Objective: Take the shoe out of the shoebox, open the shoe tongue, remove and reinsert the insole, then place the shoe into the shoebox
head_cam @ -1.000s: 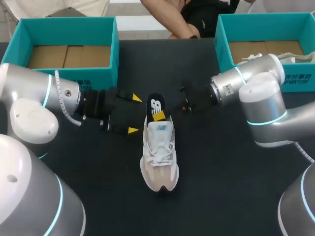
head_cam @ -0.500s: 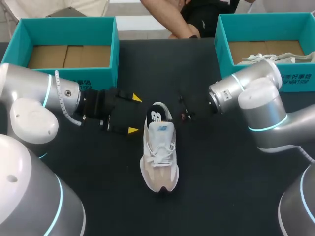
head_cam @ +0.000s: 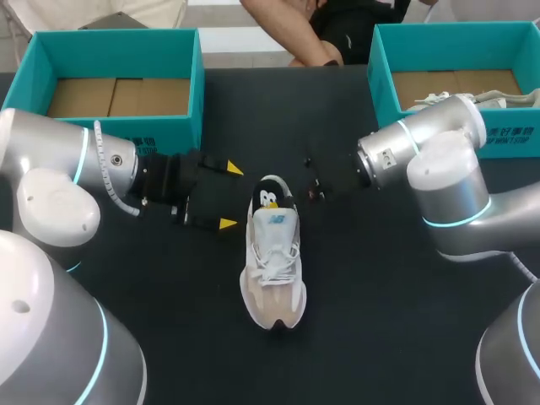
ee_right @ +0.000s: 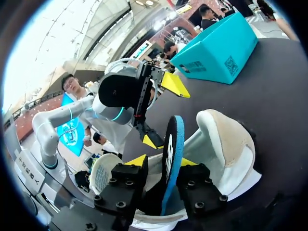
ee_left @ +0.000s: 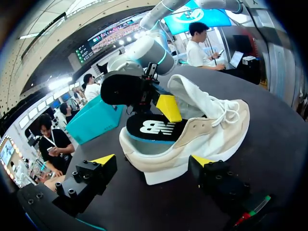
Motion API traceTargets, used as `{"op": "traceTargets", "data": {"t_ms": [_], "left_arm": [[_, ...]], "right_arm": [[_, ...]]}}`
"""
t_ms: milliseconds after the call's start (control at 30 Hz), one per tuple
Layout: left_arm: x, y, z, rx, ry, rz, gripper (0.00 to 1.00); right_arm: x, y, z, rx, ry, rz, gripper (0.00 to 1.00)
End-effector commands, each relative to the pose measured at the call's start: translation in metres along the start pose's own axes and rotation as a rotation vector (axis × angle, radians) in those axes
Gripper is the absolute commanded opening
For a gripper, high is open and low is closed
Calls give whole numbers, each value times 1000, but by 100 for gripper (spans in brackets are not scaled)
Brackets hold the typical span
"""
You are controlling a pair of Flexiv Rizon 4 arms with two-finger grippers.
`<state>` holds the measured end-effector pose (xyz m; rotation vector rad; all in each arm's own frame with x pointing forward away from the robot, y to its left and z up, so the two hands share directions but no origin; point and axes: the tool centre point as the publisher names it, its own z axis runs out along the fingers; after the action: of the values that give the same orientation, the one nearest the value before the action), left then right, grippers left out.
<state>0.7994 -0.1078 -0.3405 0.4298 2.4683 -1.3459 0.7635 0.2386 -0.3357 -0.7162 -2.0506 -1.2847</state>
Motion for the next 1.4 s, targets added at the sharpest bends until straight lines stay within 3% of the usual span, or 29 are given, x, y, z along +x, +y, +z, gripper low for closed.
{"op": "traceTargets", "data": {"t_ms": [33,100,400,567,600,700,800,1067,1267,1400], "left_arm": [[0,-1,0,-4,1,0,100],[0,-1,0,-4,1,0,100],[0,-1,0,-4,1,0,100],[0,-1,0,-4,1,0,100],[0,-1,0,-4,1,0,100],[0,-1,0,-4,1,0,100],[0,-1,0,-4,1,0,100],[0,-1,0,-4,1,0,100],[0,-1,0,-4,1,0,100],[0,-1,0,-4,1,0,100]], "right_arm": [[-4,10,-5,17,-1,-9,20],[-7,11,-6,24,0,-10,0],[-3,-13,2,25,29,51,0],[-2,-15,5,16,30,58,0],[-2,-13,5,16,30,58,2],[0,-7,2,26,20,44,34],[7,1,-2,32,0,23,40],[19,22,-14,51,-33,-33,41],[12,49,-19,62,-40,-99,45],[16,71,-35,68,-76,-153,46]]}}
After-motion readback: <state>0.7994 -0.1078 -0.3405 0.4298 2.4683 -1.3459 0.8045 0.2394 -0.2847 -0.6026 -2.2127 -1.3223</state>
